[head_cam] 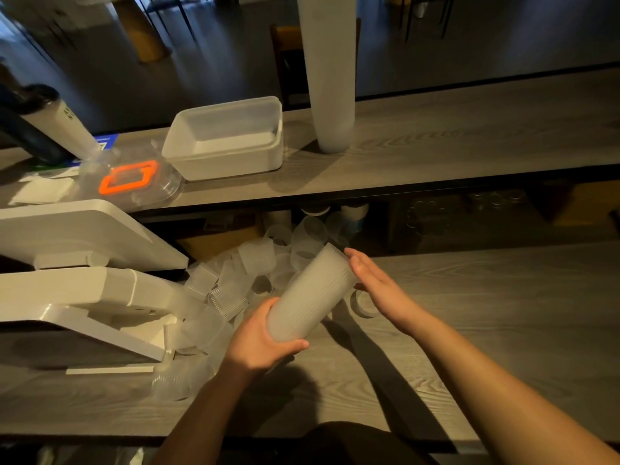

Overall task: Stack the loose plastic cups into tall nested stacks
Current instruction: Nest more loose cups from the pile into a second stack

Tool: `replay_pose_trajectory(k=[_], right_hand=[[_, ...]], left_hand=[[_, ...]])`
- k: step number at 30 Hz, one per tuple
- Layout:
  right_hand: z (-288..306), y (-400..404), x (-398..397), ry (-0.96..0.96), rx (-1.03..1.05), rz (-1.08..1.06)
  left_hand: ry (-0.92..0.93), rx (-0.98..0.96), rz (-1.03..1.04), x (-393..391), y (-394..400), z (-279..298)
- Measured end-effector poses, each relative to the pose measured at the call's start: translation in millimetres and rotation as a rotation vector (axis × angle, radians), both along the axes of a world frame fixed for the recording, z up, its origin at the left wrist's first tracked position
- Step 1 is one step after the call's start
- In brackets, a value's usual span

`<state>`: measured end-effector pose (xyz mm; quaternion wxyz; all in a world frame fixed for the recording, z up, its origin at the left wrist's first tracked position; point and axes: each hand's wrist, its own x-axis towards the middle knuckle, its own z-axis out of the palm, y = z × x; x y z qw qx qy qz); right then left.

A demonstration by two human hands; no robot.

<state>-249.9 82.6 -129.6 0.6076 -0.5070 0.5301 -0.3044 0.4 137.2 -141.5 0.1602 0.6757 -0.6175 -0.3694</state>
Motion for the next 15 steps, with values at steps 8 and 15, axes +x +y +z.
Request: replay_pose_trajectory(k=[8,15], right_hand=[[-61,-20,-25,0.143,0.074,-0.339],[-114,-13,-31,0.579,0.029,-0.128]], left_hand=[[-0.021,0.011,0.056,2,-5,-4],[-0.006,0.057,0.080,3,-5,-6]])
